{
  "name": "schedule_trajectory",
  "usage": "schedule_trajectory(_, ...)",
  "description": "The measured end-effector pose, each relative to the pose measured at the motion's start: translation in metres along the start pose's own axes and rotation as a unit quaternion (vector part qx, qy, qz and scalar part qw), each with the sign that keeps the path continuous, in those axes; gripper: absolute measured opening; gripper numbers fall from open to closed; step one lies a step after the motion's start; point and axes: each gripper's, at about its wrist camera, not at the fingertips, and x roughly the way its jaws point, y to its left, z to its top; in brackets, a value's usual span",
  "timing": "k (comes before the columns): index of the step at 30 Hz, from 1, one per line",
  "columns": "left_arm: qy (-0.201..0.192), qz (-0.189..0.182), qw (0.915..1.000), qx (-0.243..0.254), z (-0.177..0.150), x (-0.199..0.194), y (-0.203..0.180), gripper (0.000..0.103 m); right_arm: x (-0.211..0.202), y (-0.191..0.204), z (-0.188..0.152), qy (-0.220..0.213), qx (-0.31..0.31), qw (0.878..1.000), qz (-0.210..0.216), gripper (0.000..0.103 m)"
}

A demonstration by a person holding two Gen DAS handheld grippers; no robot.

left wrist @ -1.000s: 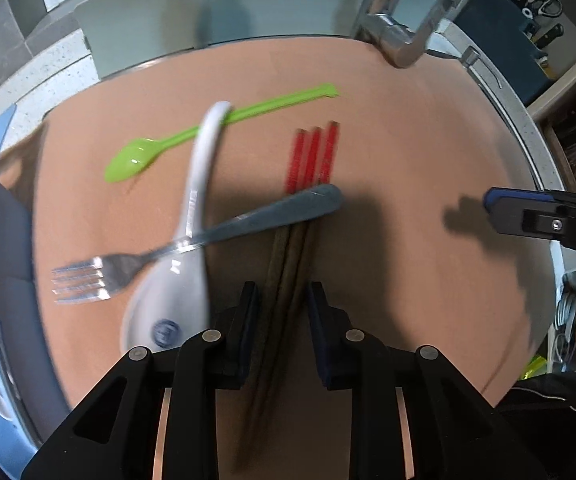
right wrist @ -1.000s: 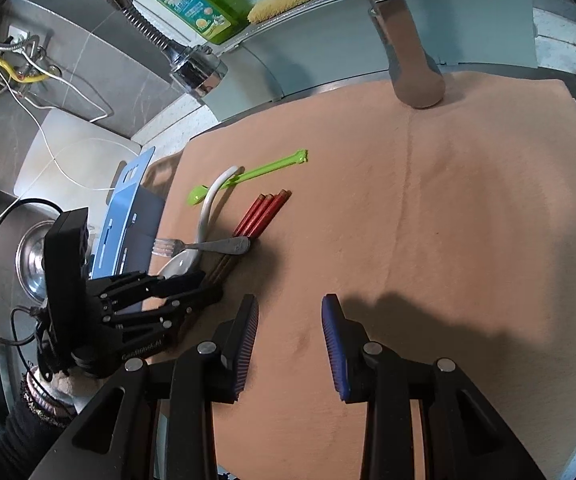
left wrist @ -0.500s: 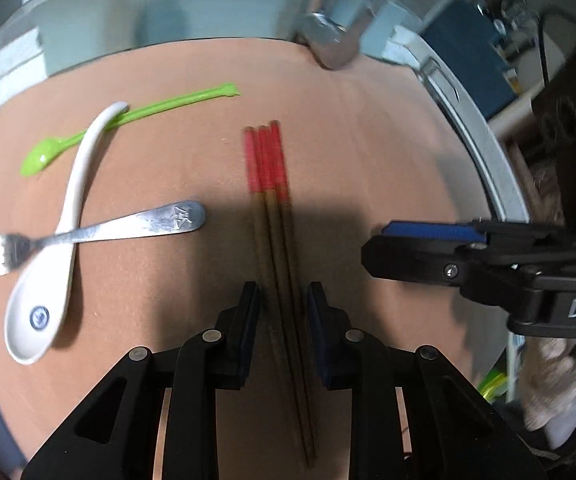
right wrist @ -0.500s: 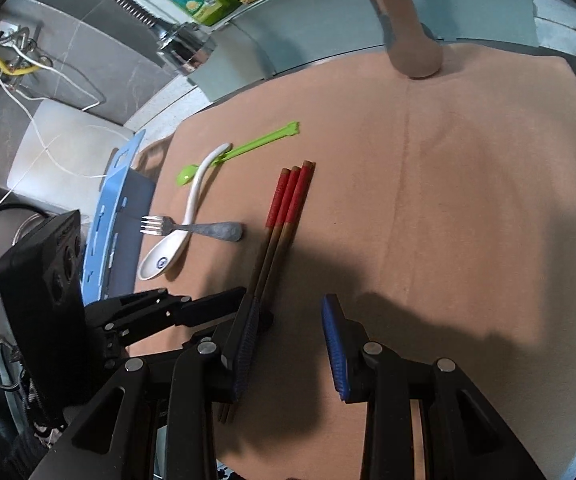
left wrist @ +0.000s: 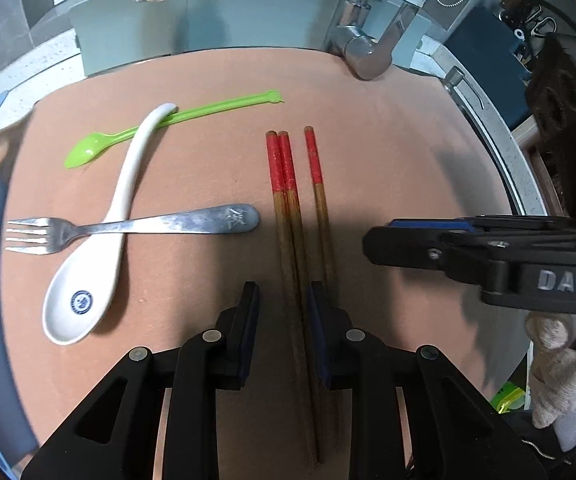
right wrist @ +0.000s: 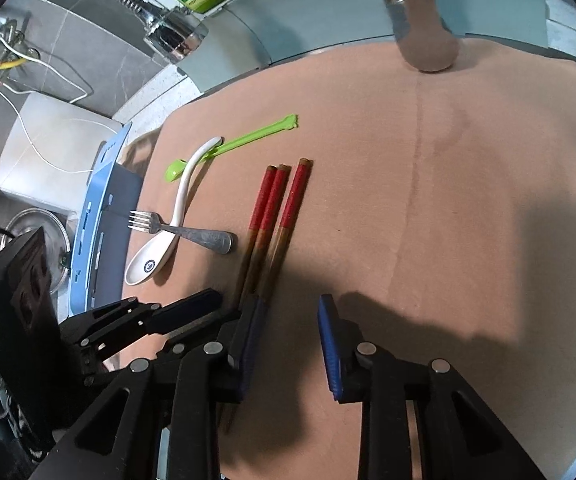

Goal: Organize utensils
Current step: 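Grasp a red-tipped chopstick with the left tool while the right tool grasps another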

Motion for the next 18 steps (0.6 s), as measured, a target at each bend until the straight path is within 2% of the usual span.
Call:
schedule_trajectory(5, 0.002, 0.001, 1.0000, -0.008, -0.002, -0.002, 0.011, 0.023, 0.016, 0.005, 0.006, 0.010, 0.000, 1.000, -0.010, 0.022)
schedule_trajectory(11, 0.003, 0.014, 0.9999, 0.005, 0.000, 0.002, 0.004, 0.023, 0.024, 0.019, 0.014, 0.008, -0.025, 0.999, -0.040, 0.019)
schedule_trajectory(16, 0.005, 0.032, 0.9990, 0.029, -0.001, 0.010, -0.007, 0.023, 0.028, 0.024, 0.017, 0.012, -0.045, 0.997, -0.067, 0.013)
schedule_trajectory(18, 0.003, 0.043, 0.9982, 0.042, -0.001, 0.010, -0.009, 0.020, 0.028, 0.026, 0.018, 0.014, -0.054, 0.996, -0.076, 0.011)
